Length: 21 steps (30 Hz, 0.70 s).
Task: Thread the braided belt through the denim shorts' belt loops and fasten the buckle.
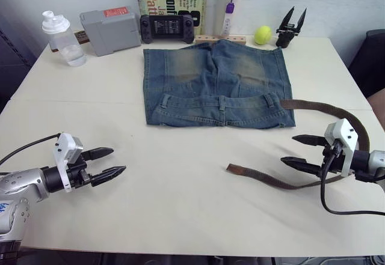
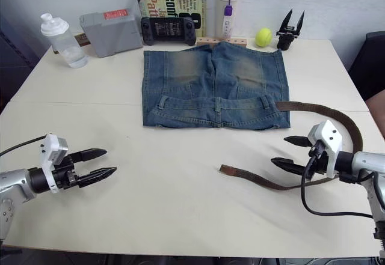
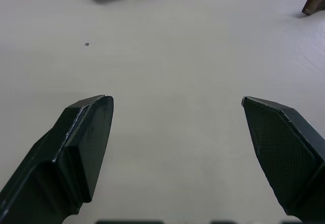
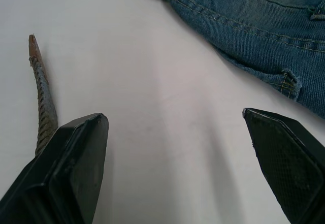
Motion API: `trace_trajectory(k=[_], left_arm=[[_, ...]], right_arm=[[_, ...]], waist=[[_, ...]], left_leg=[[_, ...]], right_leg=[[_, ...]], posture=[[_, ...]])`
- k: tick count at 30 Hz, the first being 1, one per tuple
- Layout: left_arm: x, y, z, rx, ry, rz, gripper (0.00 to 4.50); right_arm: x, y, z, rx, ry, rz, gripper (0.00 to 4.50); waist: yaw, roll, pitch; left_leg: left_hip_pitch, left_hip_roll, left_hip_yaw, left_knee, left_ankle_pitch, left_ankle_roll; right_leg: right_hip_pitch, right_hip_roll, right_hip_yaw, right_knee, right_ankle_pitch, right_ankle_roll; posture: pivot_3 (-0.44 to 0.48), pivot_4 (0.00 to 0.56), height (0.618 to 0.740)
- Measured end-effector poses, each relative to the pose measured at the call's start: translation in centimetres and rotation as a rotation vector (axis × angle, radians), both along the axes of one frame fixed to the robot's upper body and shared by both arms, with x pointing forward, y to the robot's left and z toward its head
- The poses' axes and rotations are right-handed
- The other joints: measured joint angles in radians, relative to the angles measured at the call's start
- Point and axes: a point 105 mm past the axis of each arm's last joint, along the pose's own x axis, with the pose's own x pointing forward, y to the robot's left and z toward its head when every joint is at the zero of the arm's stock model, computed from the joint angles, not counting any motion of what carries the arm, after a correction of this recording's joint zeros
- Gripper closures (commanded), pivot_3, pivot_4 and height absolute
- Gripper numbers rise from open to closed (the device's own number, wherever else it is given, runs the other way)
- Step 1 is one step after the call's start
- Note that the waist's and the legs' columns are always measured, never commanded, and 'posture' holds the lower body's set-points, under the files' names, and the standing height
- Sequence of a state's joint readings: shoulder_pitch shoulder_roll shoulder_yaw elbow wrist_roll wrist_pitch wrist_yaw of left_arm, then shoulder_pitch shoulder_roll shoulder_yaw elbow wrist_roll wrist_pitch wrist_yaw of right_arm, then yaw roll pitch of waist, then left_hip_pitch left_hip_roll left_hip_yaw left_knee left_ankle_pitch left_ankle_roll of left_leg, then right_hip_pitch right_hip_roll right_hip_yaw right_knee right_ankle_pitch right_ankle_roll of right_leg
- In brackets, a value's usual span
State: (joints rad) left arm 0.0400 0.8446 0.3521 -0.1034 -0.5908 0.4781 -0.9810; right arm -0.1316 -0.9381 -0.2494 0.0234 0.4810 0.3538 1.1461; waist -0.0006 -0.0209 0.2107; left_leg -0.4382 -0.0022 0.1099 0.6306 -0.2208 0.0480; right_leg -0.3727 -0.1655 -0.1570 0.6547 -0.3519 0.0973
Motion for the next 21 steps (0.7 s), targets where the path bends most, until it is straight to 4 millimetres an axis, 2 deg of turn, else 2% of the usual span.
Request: trace_trajectory(k=[3,5,6,8,11,14,19,21], left_arm=[[-0.1,-0.1,0.1,-0.006,0.007,-0.014,0.08],[-0.5,-0.7,0.7,-0.074,0.046,-0.076,0.08],[-0.7,-1.5,1.9,-0.114,0.041,-0.139,0.08],[-1.8,-3.2,3.0,-0.079,0.049,-0.291,0.08],[-3.1,-5.4,3.6,-0.045,0.082,-0.471,0.08],[-3.5,-6.8,4.0,-0.019,0.102,-0.581,0.08],[-3.1,-8.0,4.8,0.011,0.07,-0.657,0.08],[-3.2,-8.1,4.8,0.011,0.073,-0.665,0.0]], right_arm=[[0.0,0.1,0.1,0.003,0.0,0.003,0.0],[-0.4,0.7,0.1,-0.007,0.016,0.026,0.0],[-0.9,1.4,0.5,-0.038,0.036,0.063,0.0],[-1.9,3.4,0.9,-0.112,0.096,0.143,0.0],[-3.0,5.8,0.0,-0.159,0.184,0.211,0.0],[-3.4,7.6,-0.8,-0.204,0.215,0.255,0.0],[-3.0,7.9,-2.9,-0.28,0.251,0.21,0.0],[-2.8,7.7,-3.4,-0.297,0.26,0.19,0.55]], waist=[[0.0,0.0,0.0],[0.0,0.0,0.0],[0.0,0.0,0.0],[-0.002,0.0,0.0],[-0.001,0.0,0.0],[0.0,0.0,0.0],[0.002,0.0,0.0],[0.002,0.0,0.0]], left_leg=[[0.0,0.0,0.0,0.0,0.0,0.0],[0.0,0.0,0.0,0.0,0.0,0.0],[0.0,0.0,0.0,0.0,0.0,0.0],[0.0,0.001,-0.001,0.0,0.0,0.0],[0.0,0.0,-0.002,0.0,0.0,-0.001],[-0.001,0.0,-0.002,0.0,0.0,-0.001],[-0.001,0.0,-0.001,0.0,0.0,-0.001],[-0.001,0.0,-0.001,0.0,0.0,-0.001]], right_leg=[[0.0,0.0,0.0,0.0,0.0,0.0],[0.0,0.0,0.0,0.0,0.0,0.0],[0.0,0.0,0.0,0.001,0.0,0.0],[0.0,0.0,0.0,0.0,0.0,0.0],[0.001,0.0,-0.001,-0.001,0.0,0.0],[0.0,0.0,-0.001,-0.001,0.0,0.0],[0.0,0.0,-0.001,-0.001,0.0,0.0],[0.0,0.0,-0.001,-0.001,0.0,0.0]], posture=[[0.0,0.15,0.697],[0.0,0.15,0.697],[0.0,0.15,0.697],[0.0,0.15,0.697],[0.0,0.15,0.697],[0.0,0.15,0.697],[0.0,0.15,0.697],[0.0,0.15,0.697]])
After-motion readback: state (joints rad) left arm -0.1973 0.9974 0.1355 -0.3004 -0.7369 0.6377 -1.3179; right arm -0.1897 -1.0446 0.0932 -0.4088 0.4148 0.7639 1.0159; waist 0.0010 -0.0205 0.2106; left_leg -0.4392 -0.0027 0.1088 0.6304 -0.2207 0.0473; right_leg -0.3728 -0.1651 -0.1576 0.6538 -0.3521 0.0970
